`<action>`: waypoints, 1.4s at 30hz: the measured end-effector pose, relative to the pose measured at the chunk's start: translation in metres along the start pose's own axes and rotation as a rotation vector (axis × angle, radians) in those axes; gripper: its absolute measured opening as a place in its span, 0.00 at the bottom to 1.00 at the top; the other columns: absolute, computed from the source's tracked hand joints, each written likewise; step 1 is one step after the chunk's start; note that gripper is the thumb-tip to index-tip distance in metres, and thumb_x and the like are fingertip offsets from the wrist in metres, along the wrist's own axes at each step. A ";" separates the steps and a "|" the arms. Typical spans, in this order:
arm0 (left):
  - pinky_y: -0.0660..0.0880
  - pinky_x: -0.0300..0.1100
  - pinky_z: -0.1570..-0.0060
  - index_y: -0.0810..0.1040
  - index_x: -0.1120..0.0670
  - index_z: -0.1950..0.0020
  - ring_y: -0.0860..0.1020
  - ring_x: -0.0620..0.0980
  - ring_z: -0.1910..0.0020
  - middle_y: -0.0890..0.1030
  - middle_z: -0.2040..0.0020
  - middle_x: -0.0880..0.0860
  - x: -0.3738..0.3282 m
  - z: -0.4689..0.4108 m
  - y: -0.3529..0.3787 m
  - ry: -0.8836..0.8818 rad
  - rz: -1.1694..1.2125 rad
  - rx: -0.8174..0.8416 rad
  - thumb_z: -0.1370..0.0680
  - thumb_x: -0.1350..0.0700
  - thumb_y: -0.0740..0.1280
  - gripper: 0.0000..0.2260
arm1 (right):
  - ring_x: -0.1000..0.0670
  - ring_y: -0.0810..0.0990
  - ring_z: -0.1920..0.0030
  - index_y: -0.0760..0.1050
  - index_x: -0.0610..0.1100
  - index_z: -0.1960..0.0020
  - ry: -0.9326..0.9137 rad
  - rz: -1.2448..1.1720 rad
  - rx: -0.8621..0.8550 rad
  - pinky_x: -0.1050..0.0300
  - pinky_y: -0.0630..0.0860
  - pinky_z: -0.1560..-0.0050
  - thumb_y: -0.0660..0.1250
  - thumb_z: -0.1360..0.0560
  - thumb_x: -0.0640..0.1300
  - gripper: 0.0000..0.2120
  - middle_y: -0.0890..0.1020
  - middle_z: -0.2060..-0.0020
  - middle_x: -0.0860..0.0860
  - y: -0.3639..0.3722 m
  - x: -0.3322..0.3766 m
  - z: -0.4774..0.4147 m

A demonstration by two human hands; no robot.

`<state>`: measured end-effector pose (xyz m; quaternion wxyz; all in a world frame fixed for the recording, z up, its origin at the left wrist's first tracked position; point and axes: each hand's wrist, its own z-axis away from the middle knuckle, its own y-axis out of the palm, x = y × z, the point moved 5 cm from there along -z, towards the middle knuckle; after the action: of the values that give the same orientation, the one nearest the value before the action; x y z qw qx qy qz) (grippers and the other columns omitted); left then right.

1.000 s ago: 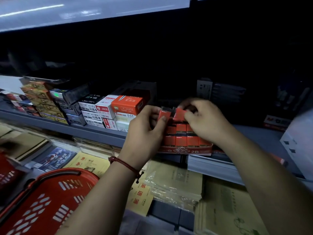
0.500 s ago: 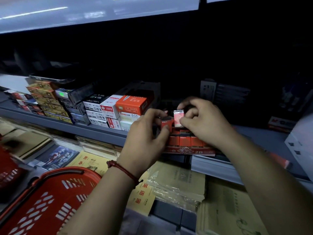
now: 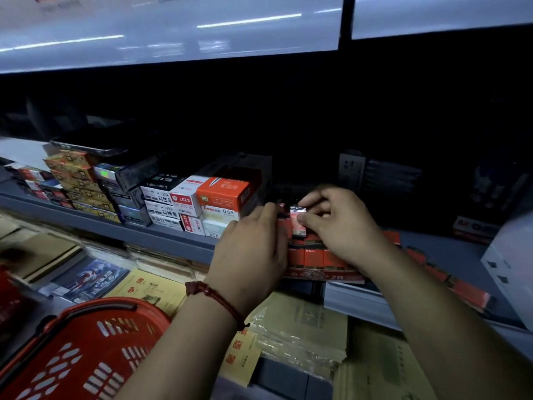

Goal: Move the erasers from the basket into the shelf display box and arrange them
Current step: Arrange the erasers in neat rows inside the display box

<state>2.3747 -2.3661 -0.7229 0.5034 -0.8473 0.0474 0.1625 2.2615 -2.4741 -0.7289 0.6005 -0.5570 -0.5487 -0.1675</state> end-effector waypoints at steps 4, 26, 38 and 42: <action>0.67 0.47 0.48 0.70 0.49 0.40 0.79 0.52 0.49 0.82 0.48 0.49 0.000 -0.003 0.003 -0.039 -0.057 0.027 0.16 0.49 0.54 0.09 | 0.53 0.82 0.58 0.78 0.51 0.53 0.015 -0.013 -0.001 0.54 0.79 0.56 0.74 0.25 0.44 0.05 0.83 0.57 0.51 -0.002 0.001 0.001; 0.76 0.48 0.42 0.82 0.51 0.39 0.79 0.50 0.44 0.81 0.44 0.50 0.014 -0.014 -0.002 -0.050 0.109 0.006 0.20 0.52 0.67 0.11 | 0.51 0.83 0.63 0.78 0.51 0.58 -0.044 0.054 0.008 0.53 0.79 0.60 0.75 0.27 0.46 0.06 0.83 0.64 0.50 -0.002 -0.002 0.002; 0.76 0.43 0.47 0.84 0.53 0.44 0.80 0.49 0.48 0.82 0.48 0.50 0.017 -0.018 -0.002 -0.047 0.100 -0.040 0.22 0.53 0.71 0.08 | 0.62 0.76 0.71 0.81 0.53 0.57 -0.072 0.144 0.066 0.70 0.69 0.70 0.76 0.28 0.49 0.04 0.82 0.65 0.55 -0.003 0.000 0.005; 0.70 0.34 0.50 0.84 0.52 0.42 0.80 0.48 0.47 0.82 0.46 0.49 0.017 -0.018 -0.004 -0.019 0.095 0.029 0.23 0.54 0.70 0.11 | 0.60 0.79 0.67 0.82 0.54 0.57 -0.083 0.187 0.071 0.66 0.72 0.67 0.76 0.28 0.50 0.04 0.83 0.63 0.56 -0.005 0.001 0.005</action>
<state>2.3956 -2.3785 -0.7170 0.5078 -0.8352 0.0852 0.1935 2.2558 -2.4712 -0.7269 0.6097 -0.5906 -0.5242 -0.0680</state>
